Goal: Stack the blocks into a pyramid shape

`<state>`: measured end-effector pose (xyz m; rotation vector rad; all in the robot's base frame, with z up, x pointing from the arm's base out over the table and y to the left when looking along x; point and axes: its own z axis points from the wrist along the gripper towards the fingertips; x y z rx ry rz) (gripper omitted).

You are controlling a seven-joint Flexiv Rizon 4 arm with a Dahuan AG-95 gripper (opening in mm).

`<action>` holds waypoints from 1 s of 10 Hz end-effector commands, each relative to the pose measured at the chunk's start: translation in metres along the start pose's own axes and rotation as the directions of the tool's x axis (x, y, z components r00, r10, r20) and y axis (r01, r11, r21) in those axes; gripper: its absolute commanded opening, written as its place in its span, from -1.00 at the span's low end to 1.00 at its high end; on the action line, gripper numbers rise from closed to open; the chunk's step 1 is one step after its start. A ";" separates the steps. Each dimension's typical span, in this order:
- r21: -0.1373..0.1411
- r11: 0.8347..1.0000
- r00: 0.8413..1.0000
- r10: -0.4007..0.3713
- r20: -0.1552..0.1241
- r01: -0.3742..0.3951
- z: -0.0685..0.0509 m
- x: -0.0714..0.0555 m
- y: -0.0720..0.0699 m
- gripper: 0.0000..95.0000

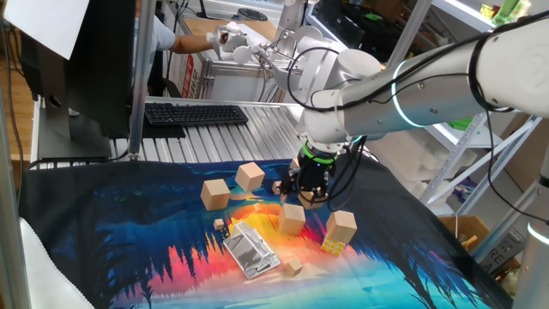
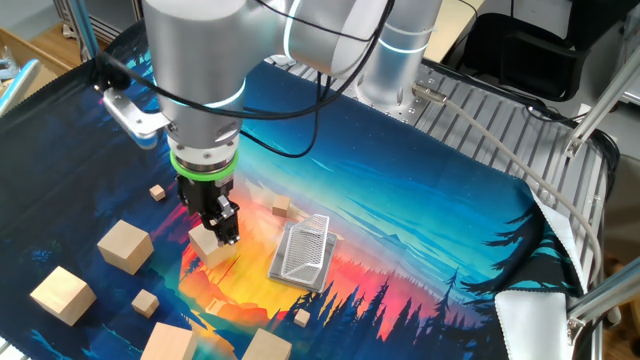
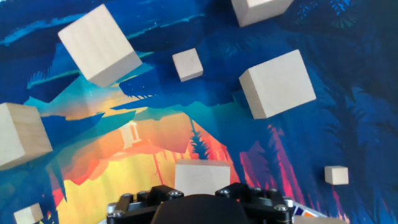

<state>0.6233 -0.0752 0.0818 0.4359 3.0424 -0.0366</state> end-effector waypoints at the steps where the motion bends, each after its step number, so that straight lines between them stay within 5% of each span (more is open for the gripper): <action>1: 0.000 1.000 1.000 0.003 -0.001 -0.003 0.000 -0.001 0.000 1.00; 2: 0.001 1.000 1.000 0.007 -0.002 -0.007 0.001 0.000 0.000 1.00; 3: 0.005 1.000 1.000 0.011 -0.003 -0.011 0.001 0.000 0.001 0.60; 6: 0.014 0.999 0.999 0.050 -0.015 -0.050 0.006 0.005 0.003 0.60; 8: 0.016 0.997 0.995 0.083 -0.061 -0.082 0.007 0.007 0.004 0.60; 10: 0.022 0.995 0.993 0.097 -0.068 -0.096 0.004 0.005 0.005 0.60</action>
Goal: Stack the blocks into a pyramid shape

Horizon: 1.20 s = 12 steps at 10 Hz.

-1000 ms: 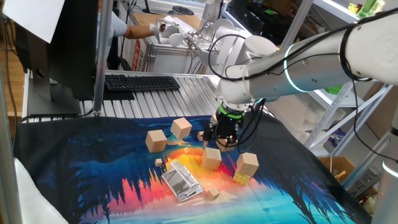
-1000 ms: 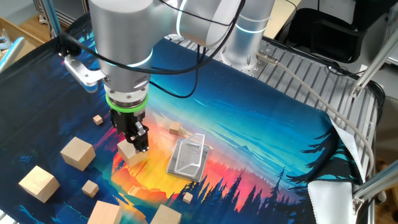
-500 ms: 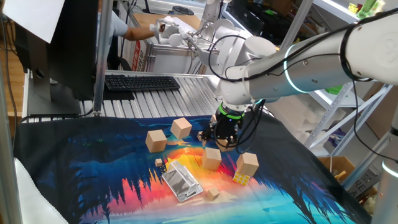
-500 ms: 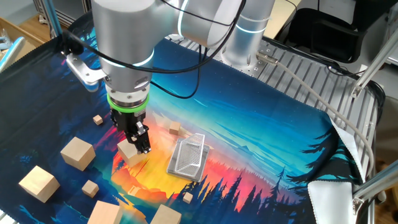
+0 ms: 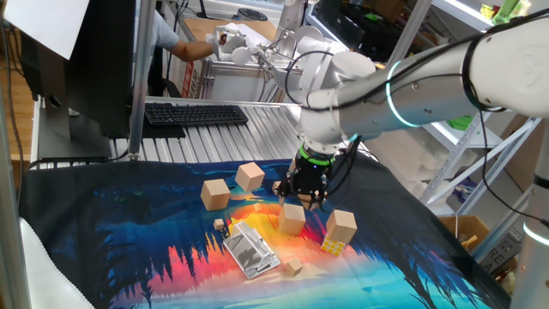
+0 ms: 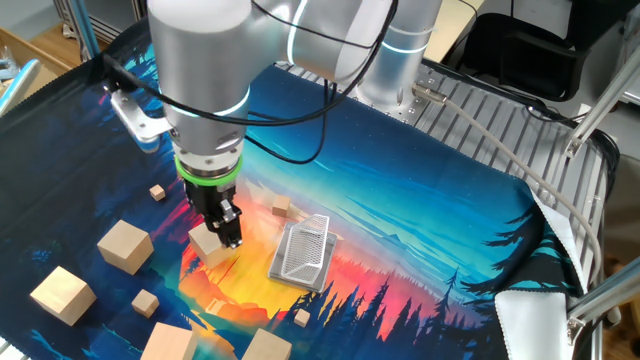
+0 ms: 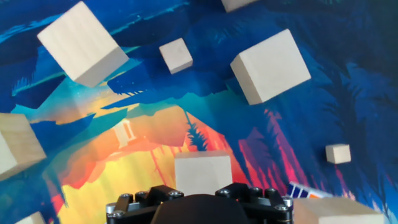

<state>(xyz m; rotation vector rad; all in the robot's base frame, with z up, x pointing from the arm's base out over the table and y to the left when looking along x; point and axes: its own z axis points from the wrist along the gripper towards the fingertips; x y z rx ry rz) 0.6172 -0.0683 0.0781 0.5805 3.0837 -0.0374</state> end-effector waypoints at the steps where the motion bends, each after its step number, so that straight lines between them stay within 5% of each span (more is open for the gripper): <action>1: 0.006 1.000 1.000 0.014 -0.003 -0.014 0.001 -0.003 0.000 0.60; 2: 0.007 0.999 0.999 0.033 0.000 -0.033 0.001 -0.003 0.000 1.00; 5: 0.006 0.999 0.998 0.046 -0.032 -0.046 0.001 -0.003 0.000 1.00; 12: 0.009 0.999 0.999 0.043 -0.033 -0.043 0.001 -0.003 0.000 1.00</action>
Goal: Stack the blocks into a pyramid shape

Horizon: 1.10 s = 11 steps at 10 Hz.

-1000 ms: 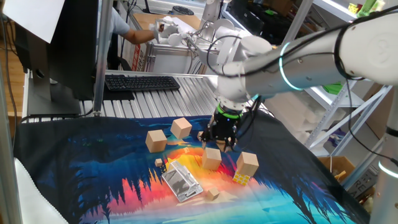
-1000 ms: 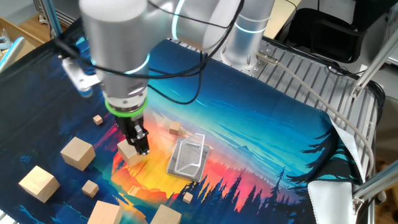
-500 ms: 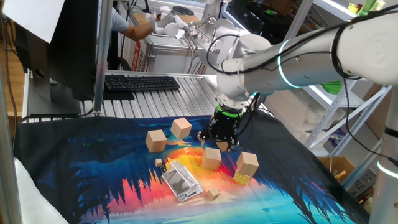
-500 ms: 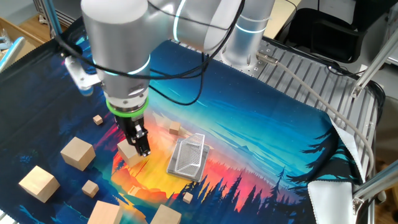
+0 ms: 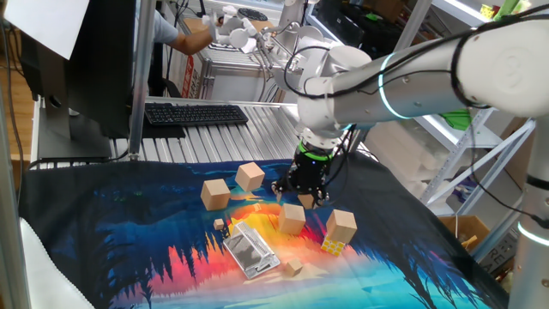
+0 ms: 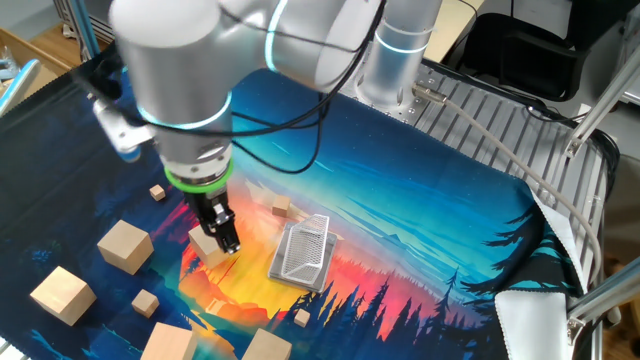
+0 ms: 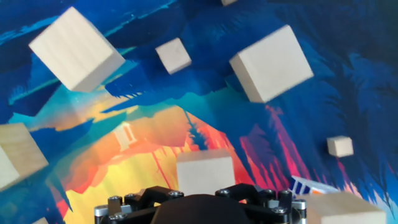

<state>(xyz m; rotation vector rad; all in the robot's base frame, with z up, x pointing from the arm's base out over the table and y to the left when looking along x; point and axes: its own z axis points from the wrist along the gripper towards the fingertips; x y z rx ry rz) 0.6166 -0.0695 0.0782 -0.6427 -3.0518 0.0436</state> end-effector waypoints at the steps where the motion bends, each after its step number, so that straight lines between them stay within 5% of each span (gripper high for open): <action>1: -0.001 1.000 1.000 -0.008 -0.006 0.008 0.001 -0.004 0.001 1.00; 11: -0.002 1.000 1.000 -0.022 0.001 0.022 0.033 -0.003 -0.009 1.00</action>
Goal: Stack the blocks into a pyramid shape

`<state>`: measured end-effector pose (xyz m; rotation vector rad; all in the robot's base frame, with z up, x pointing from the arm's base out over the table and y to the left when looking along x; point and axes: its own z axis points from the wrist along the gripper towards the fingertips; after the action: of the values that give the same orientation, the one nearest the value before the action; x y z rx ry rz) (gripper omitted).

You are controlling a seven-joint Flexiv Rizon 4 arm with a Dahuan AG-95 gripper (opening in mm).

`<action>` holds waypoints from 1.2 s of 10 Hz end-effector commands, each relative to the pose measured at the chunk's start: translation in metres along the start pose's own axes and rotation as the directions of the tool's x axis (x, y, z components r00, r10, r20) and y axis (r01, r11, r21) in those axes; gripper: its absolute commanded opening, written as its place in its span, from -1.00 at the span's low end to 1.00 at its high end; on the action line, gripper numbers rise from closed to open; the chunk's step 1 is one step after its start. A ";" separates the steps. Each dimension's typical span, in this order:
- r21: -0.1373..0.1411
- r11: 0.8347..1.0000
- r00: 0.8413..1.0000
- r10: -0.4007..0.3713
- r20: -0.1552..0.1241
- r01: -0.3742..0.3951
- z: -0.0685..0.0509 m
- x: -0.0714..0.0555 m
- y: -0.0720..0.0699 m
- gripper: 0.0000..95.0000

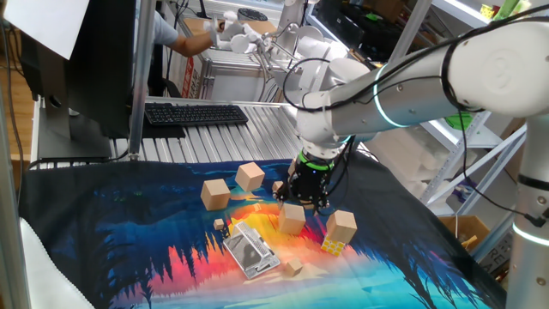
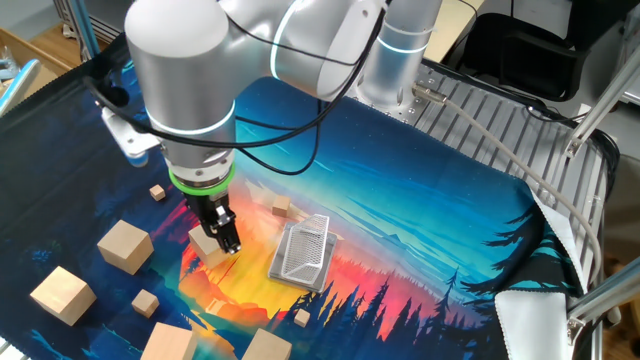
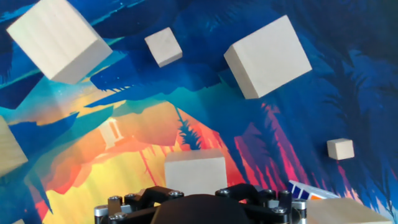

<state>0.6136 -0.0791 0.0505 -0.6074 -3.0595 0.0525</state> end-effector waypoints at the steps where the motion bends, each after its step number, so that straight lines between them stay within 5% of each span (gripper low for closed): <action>1: -0.010 1.000 1.000 -0.001 -0.002 0.001 0.008 -0.001 0.001 1.00; 2: -0.012 1.000 1.000 -0.005 -0.002 0.005 0.013 -0.001 0.003 0.60; 7: -0.011 0.999 0.999 -0.046 0.002 0.046 0.026 -0.001 0.006 0.60; 8: -0.009 0.998 0.998 -0.061 0.001 0.061 0.025 -0.001 0.006 0.20; 10: -0.007 0.996 0.996 -0.086 -0.001 0.086 0.022 -0.006 0.003 0.20; 12: -0.009 0.994 0.994 -0.111 -0.002 0.111 0.021 -0.009 -0.001 -0.60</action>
<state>0.6202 -0.0843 0.0298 -0.4350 -3.0850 0.0337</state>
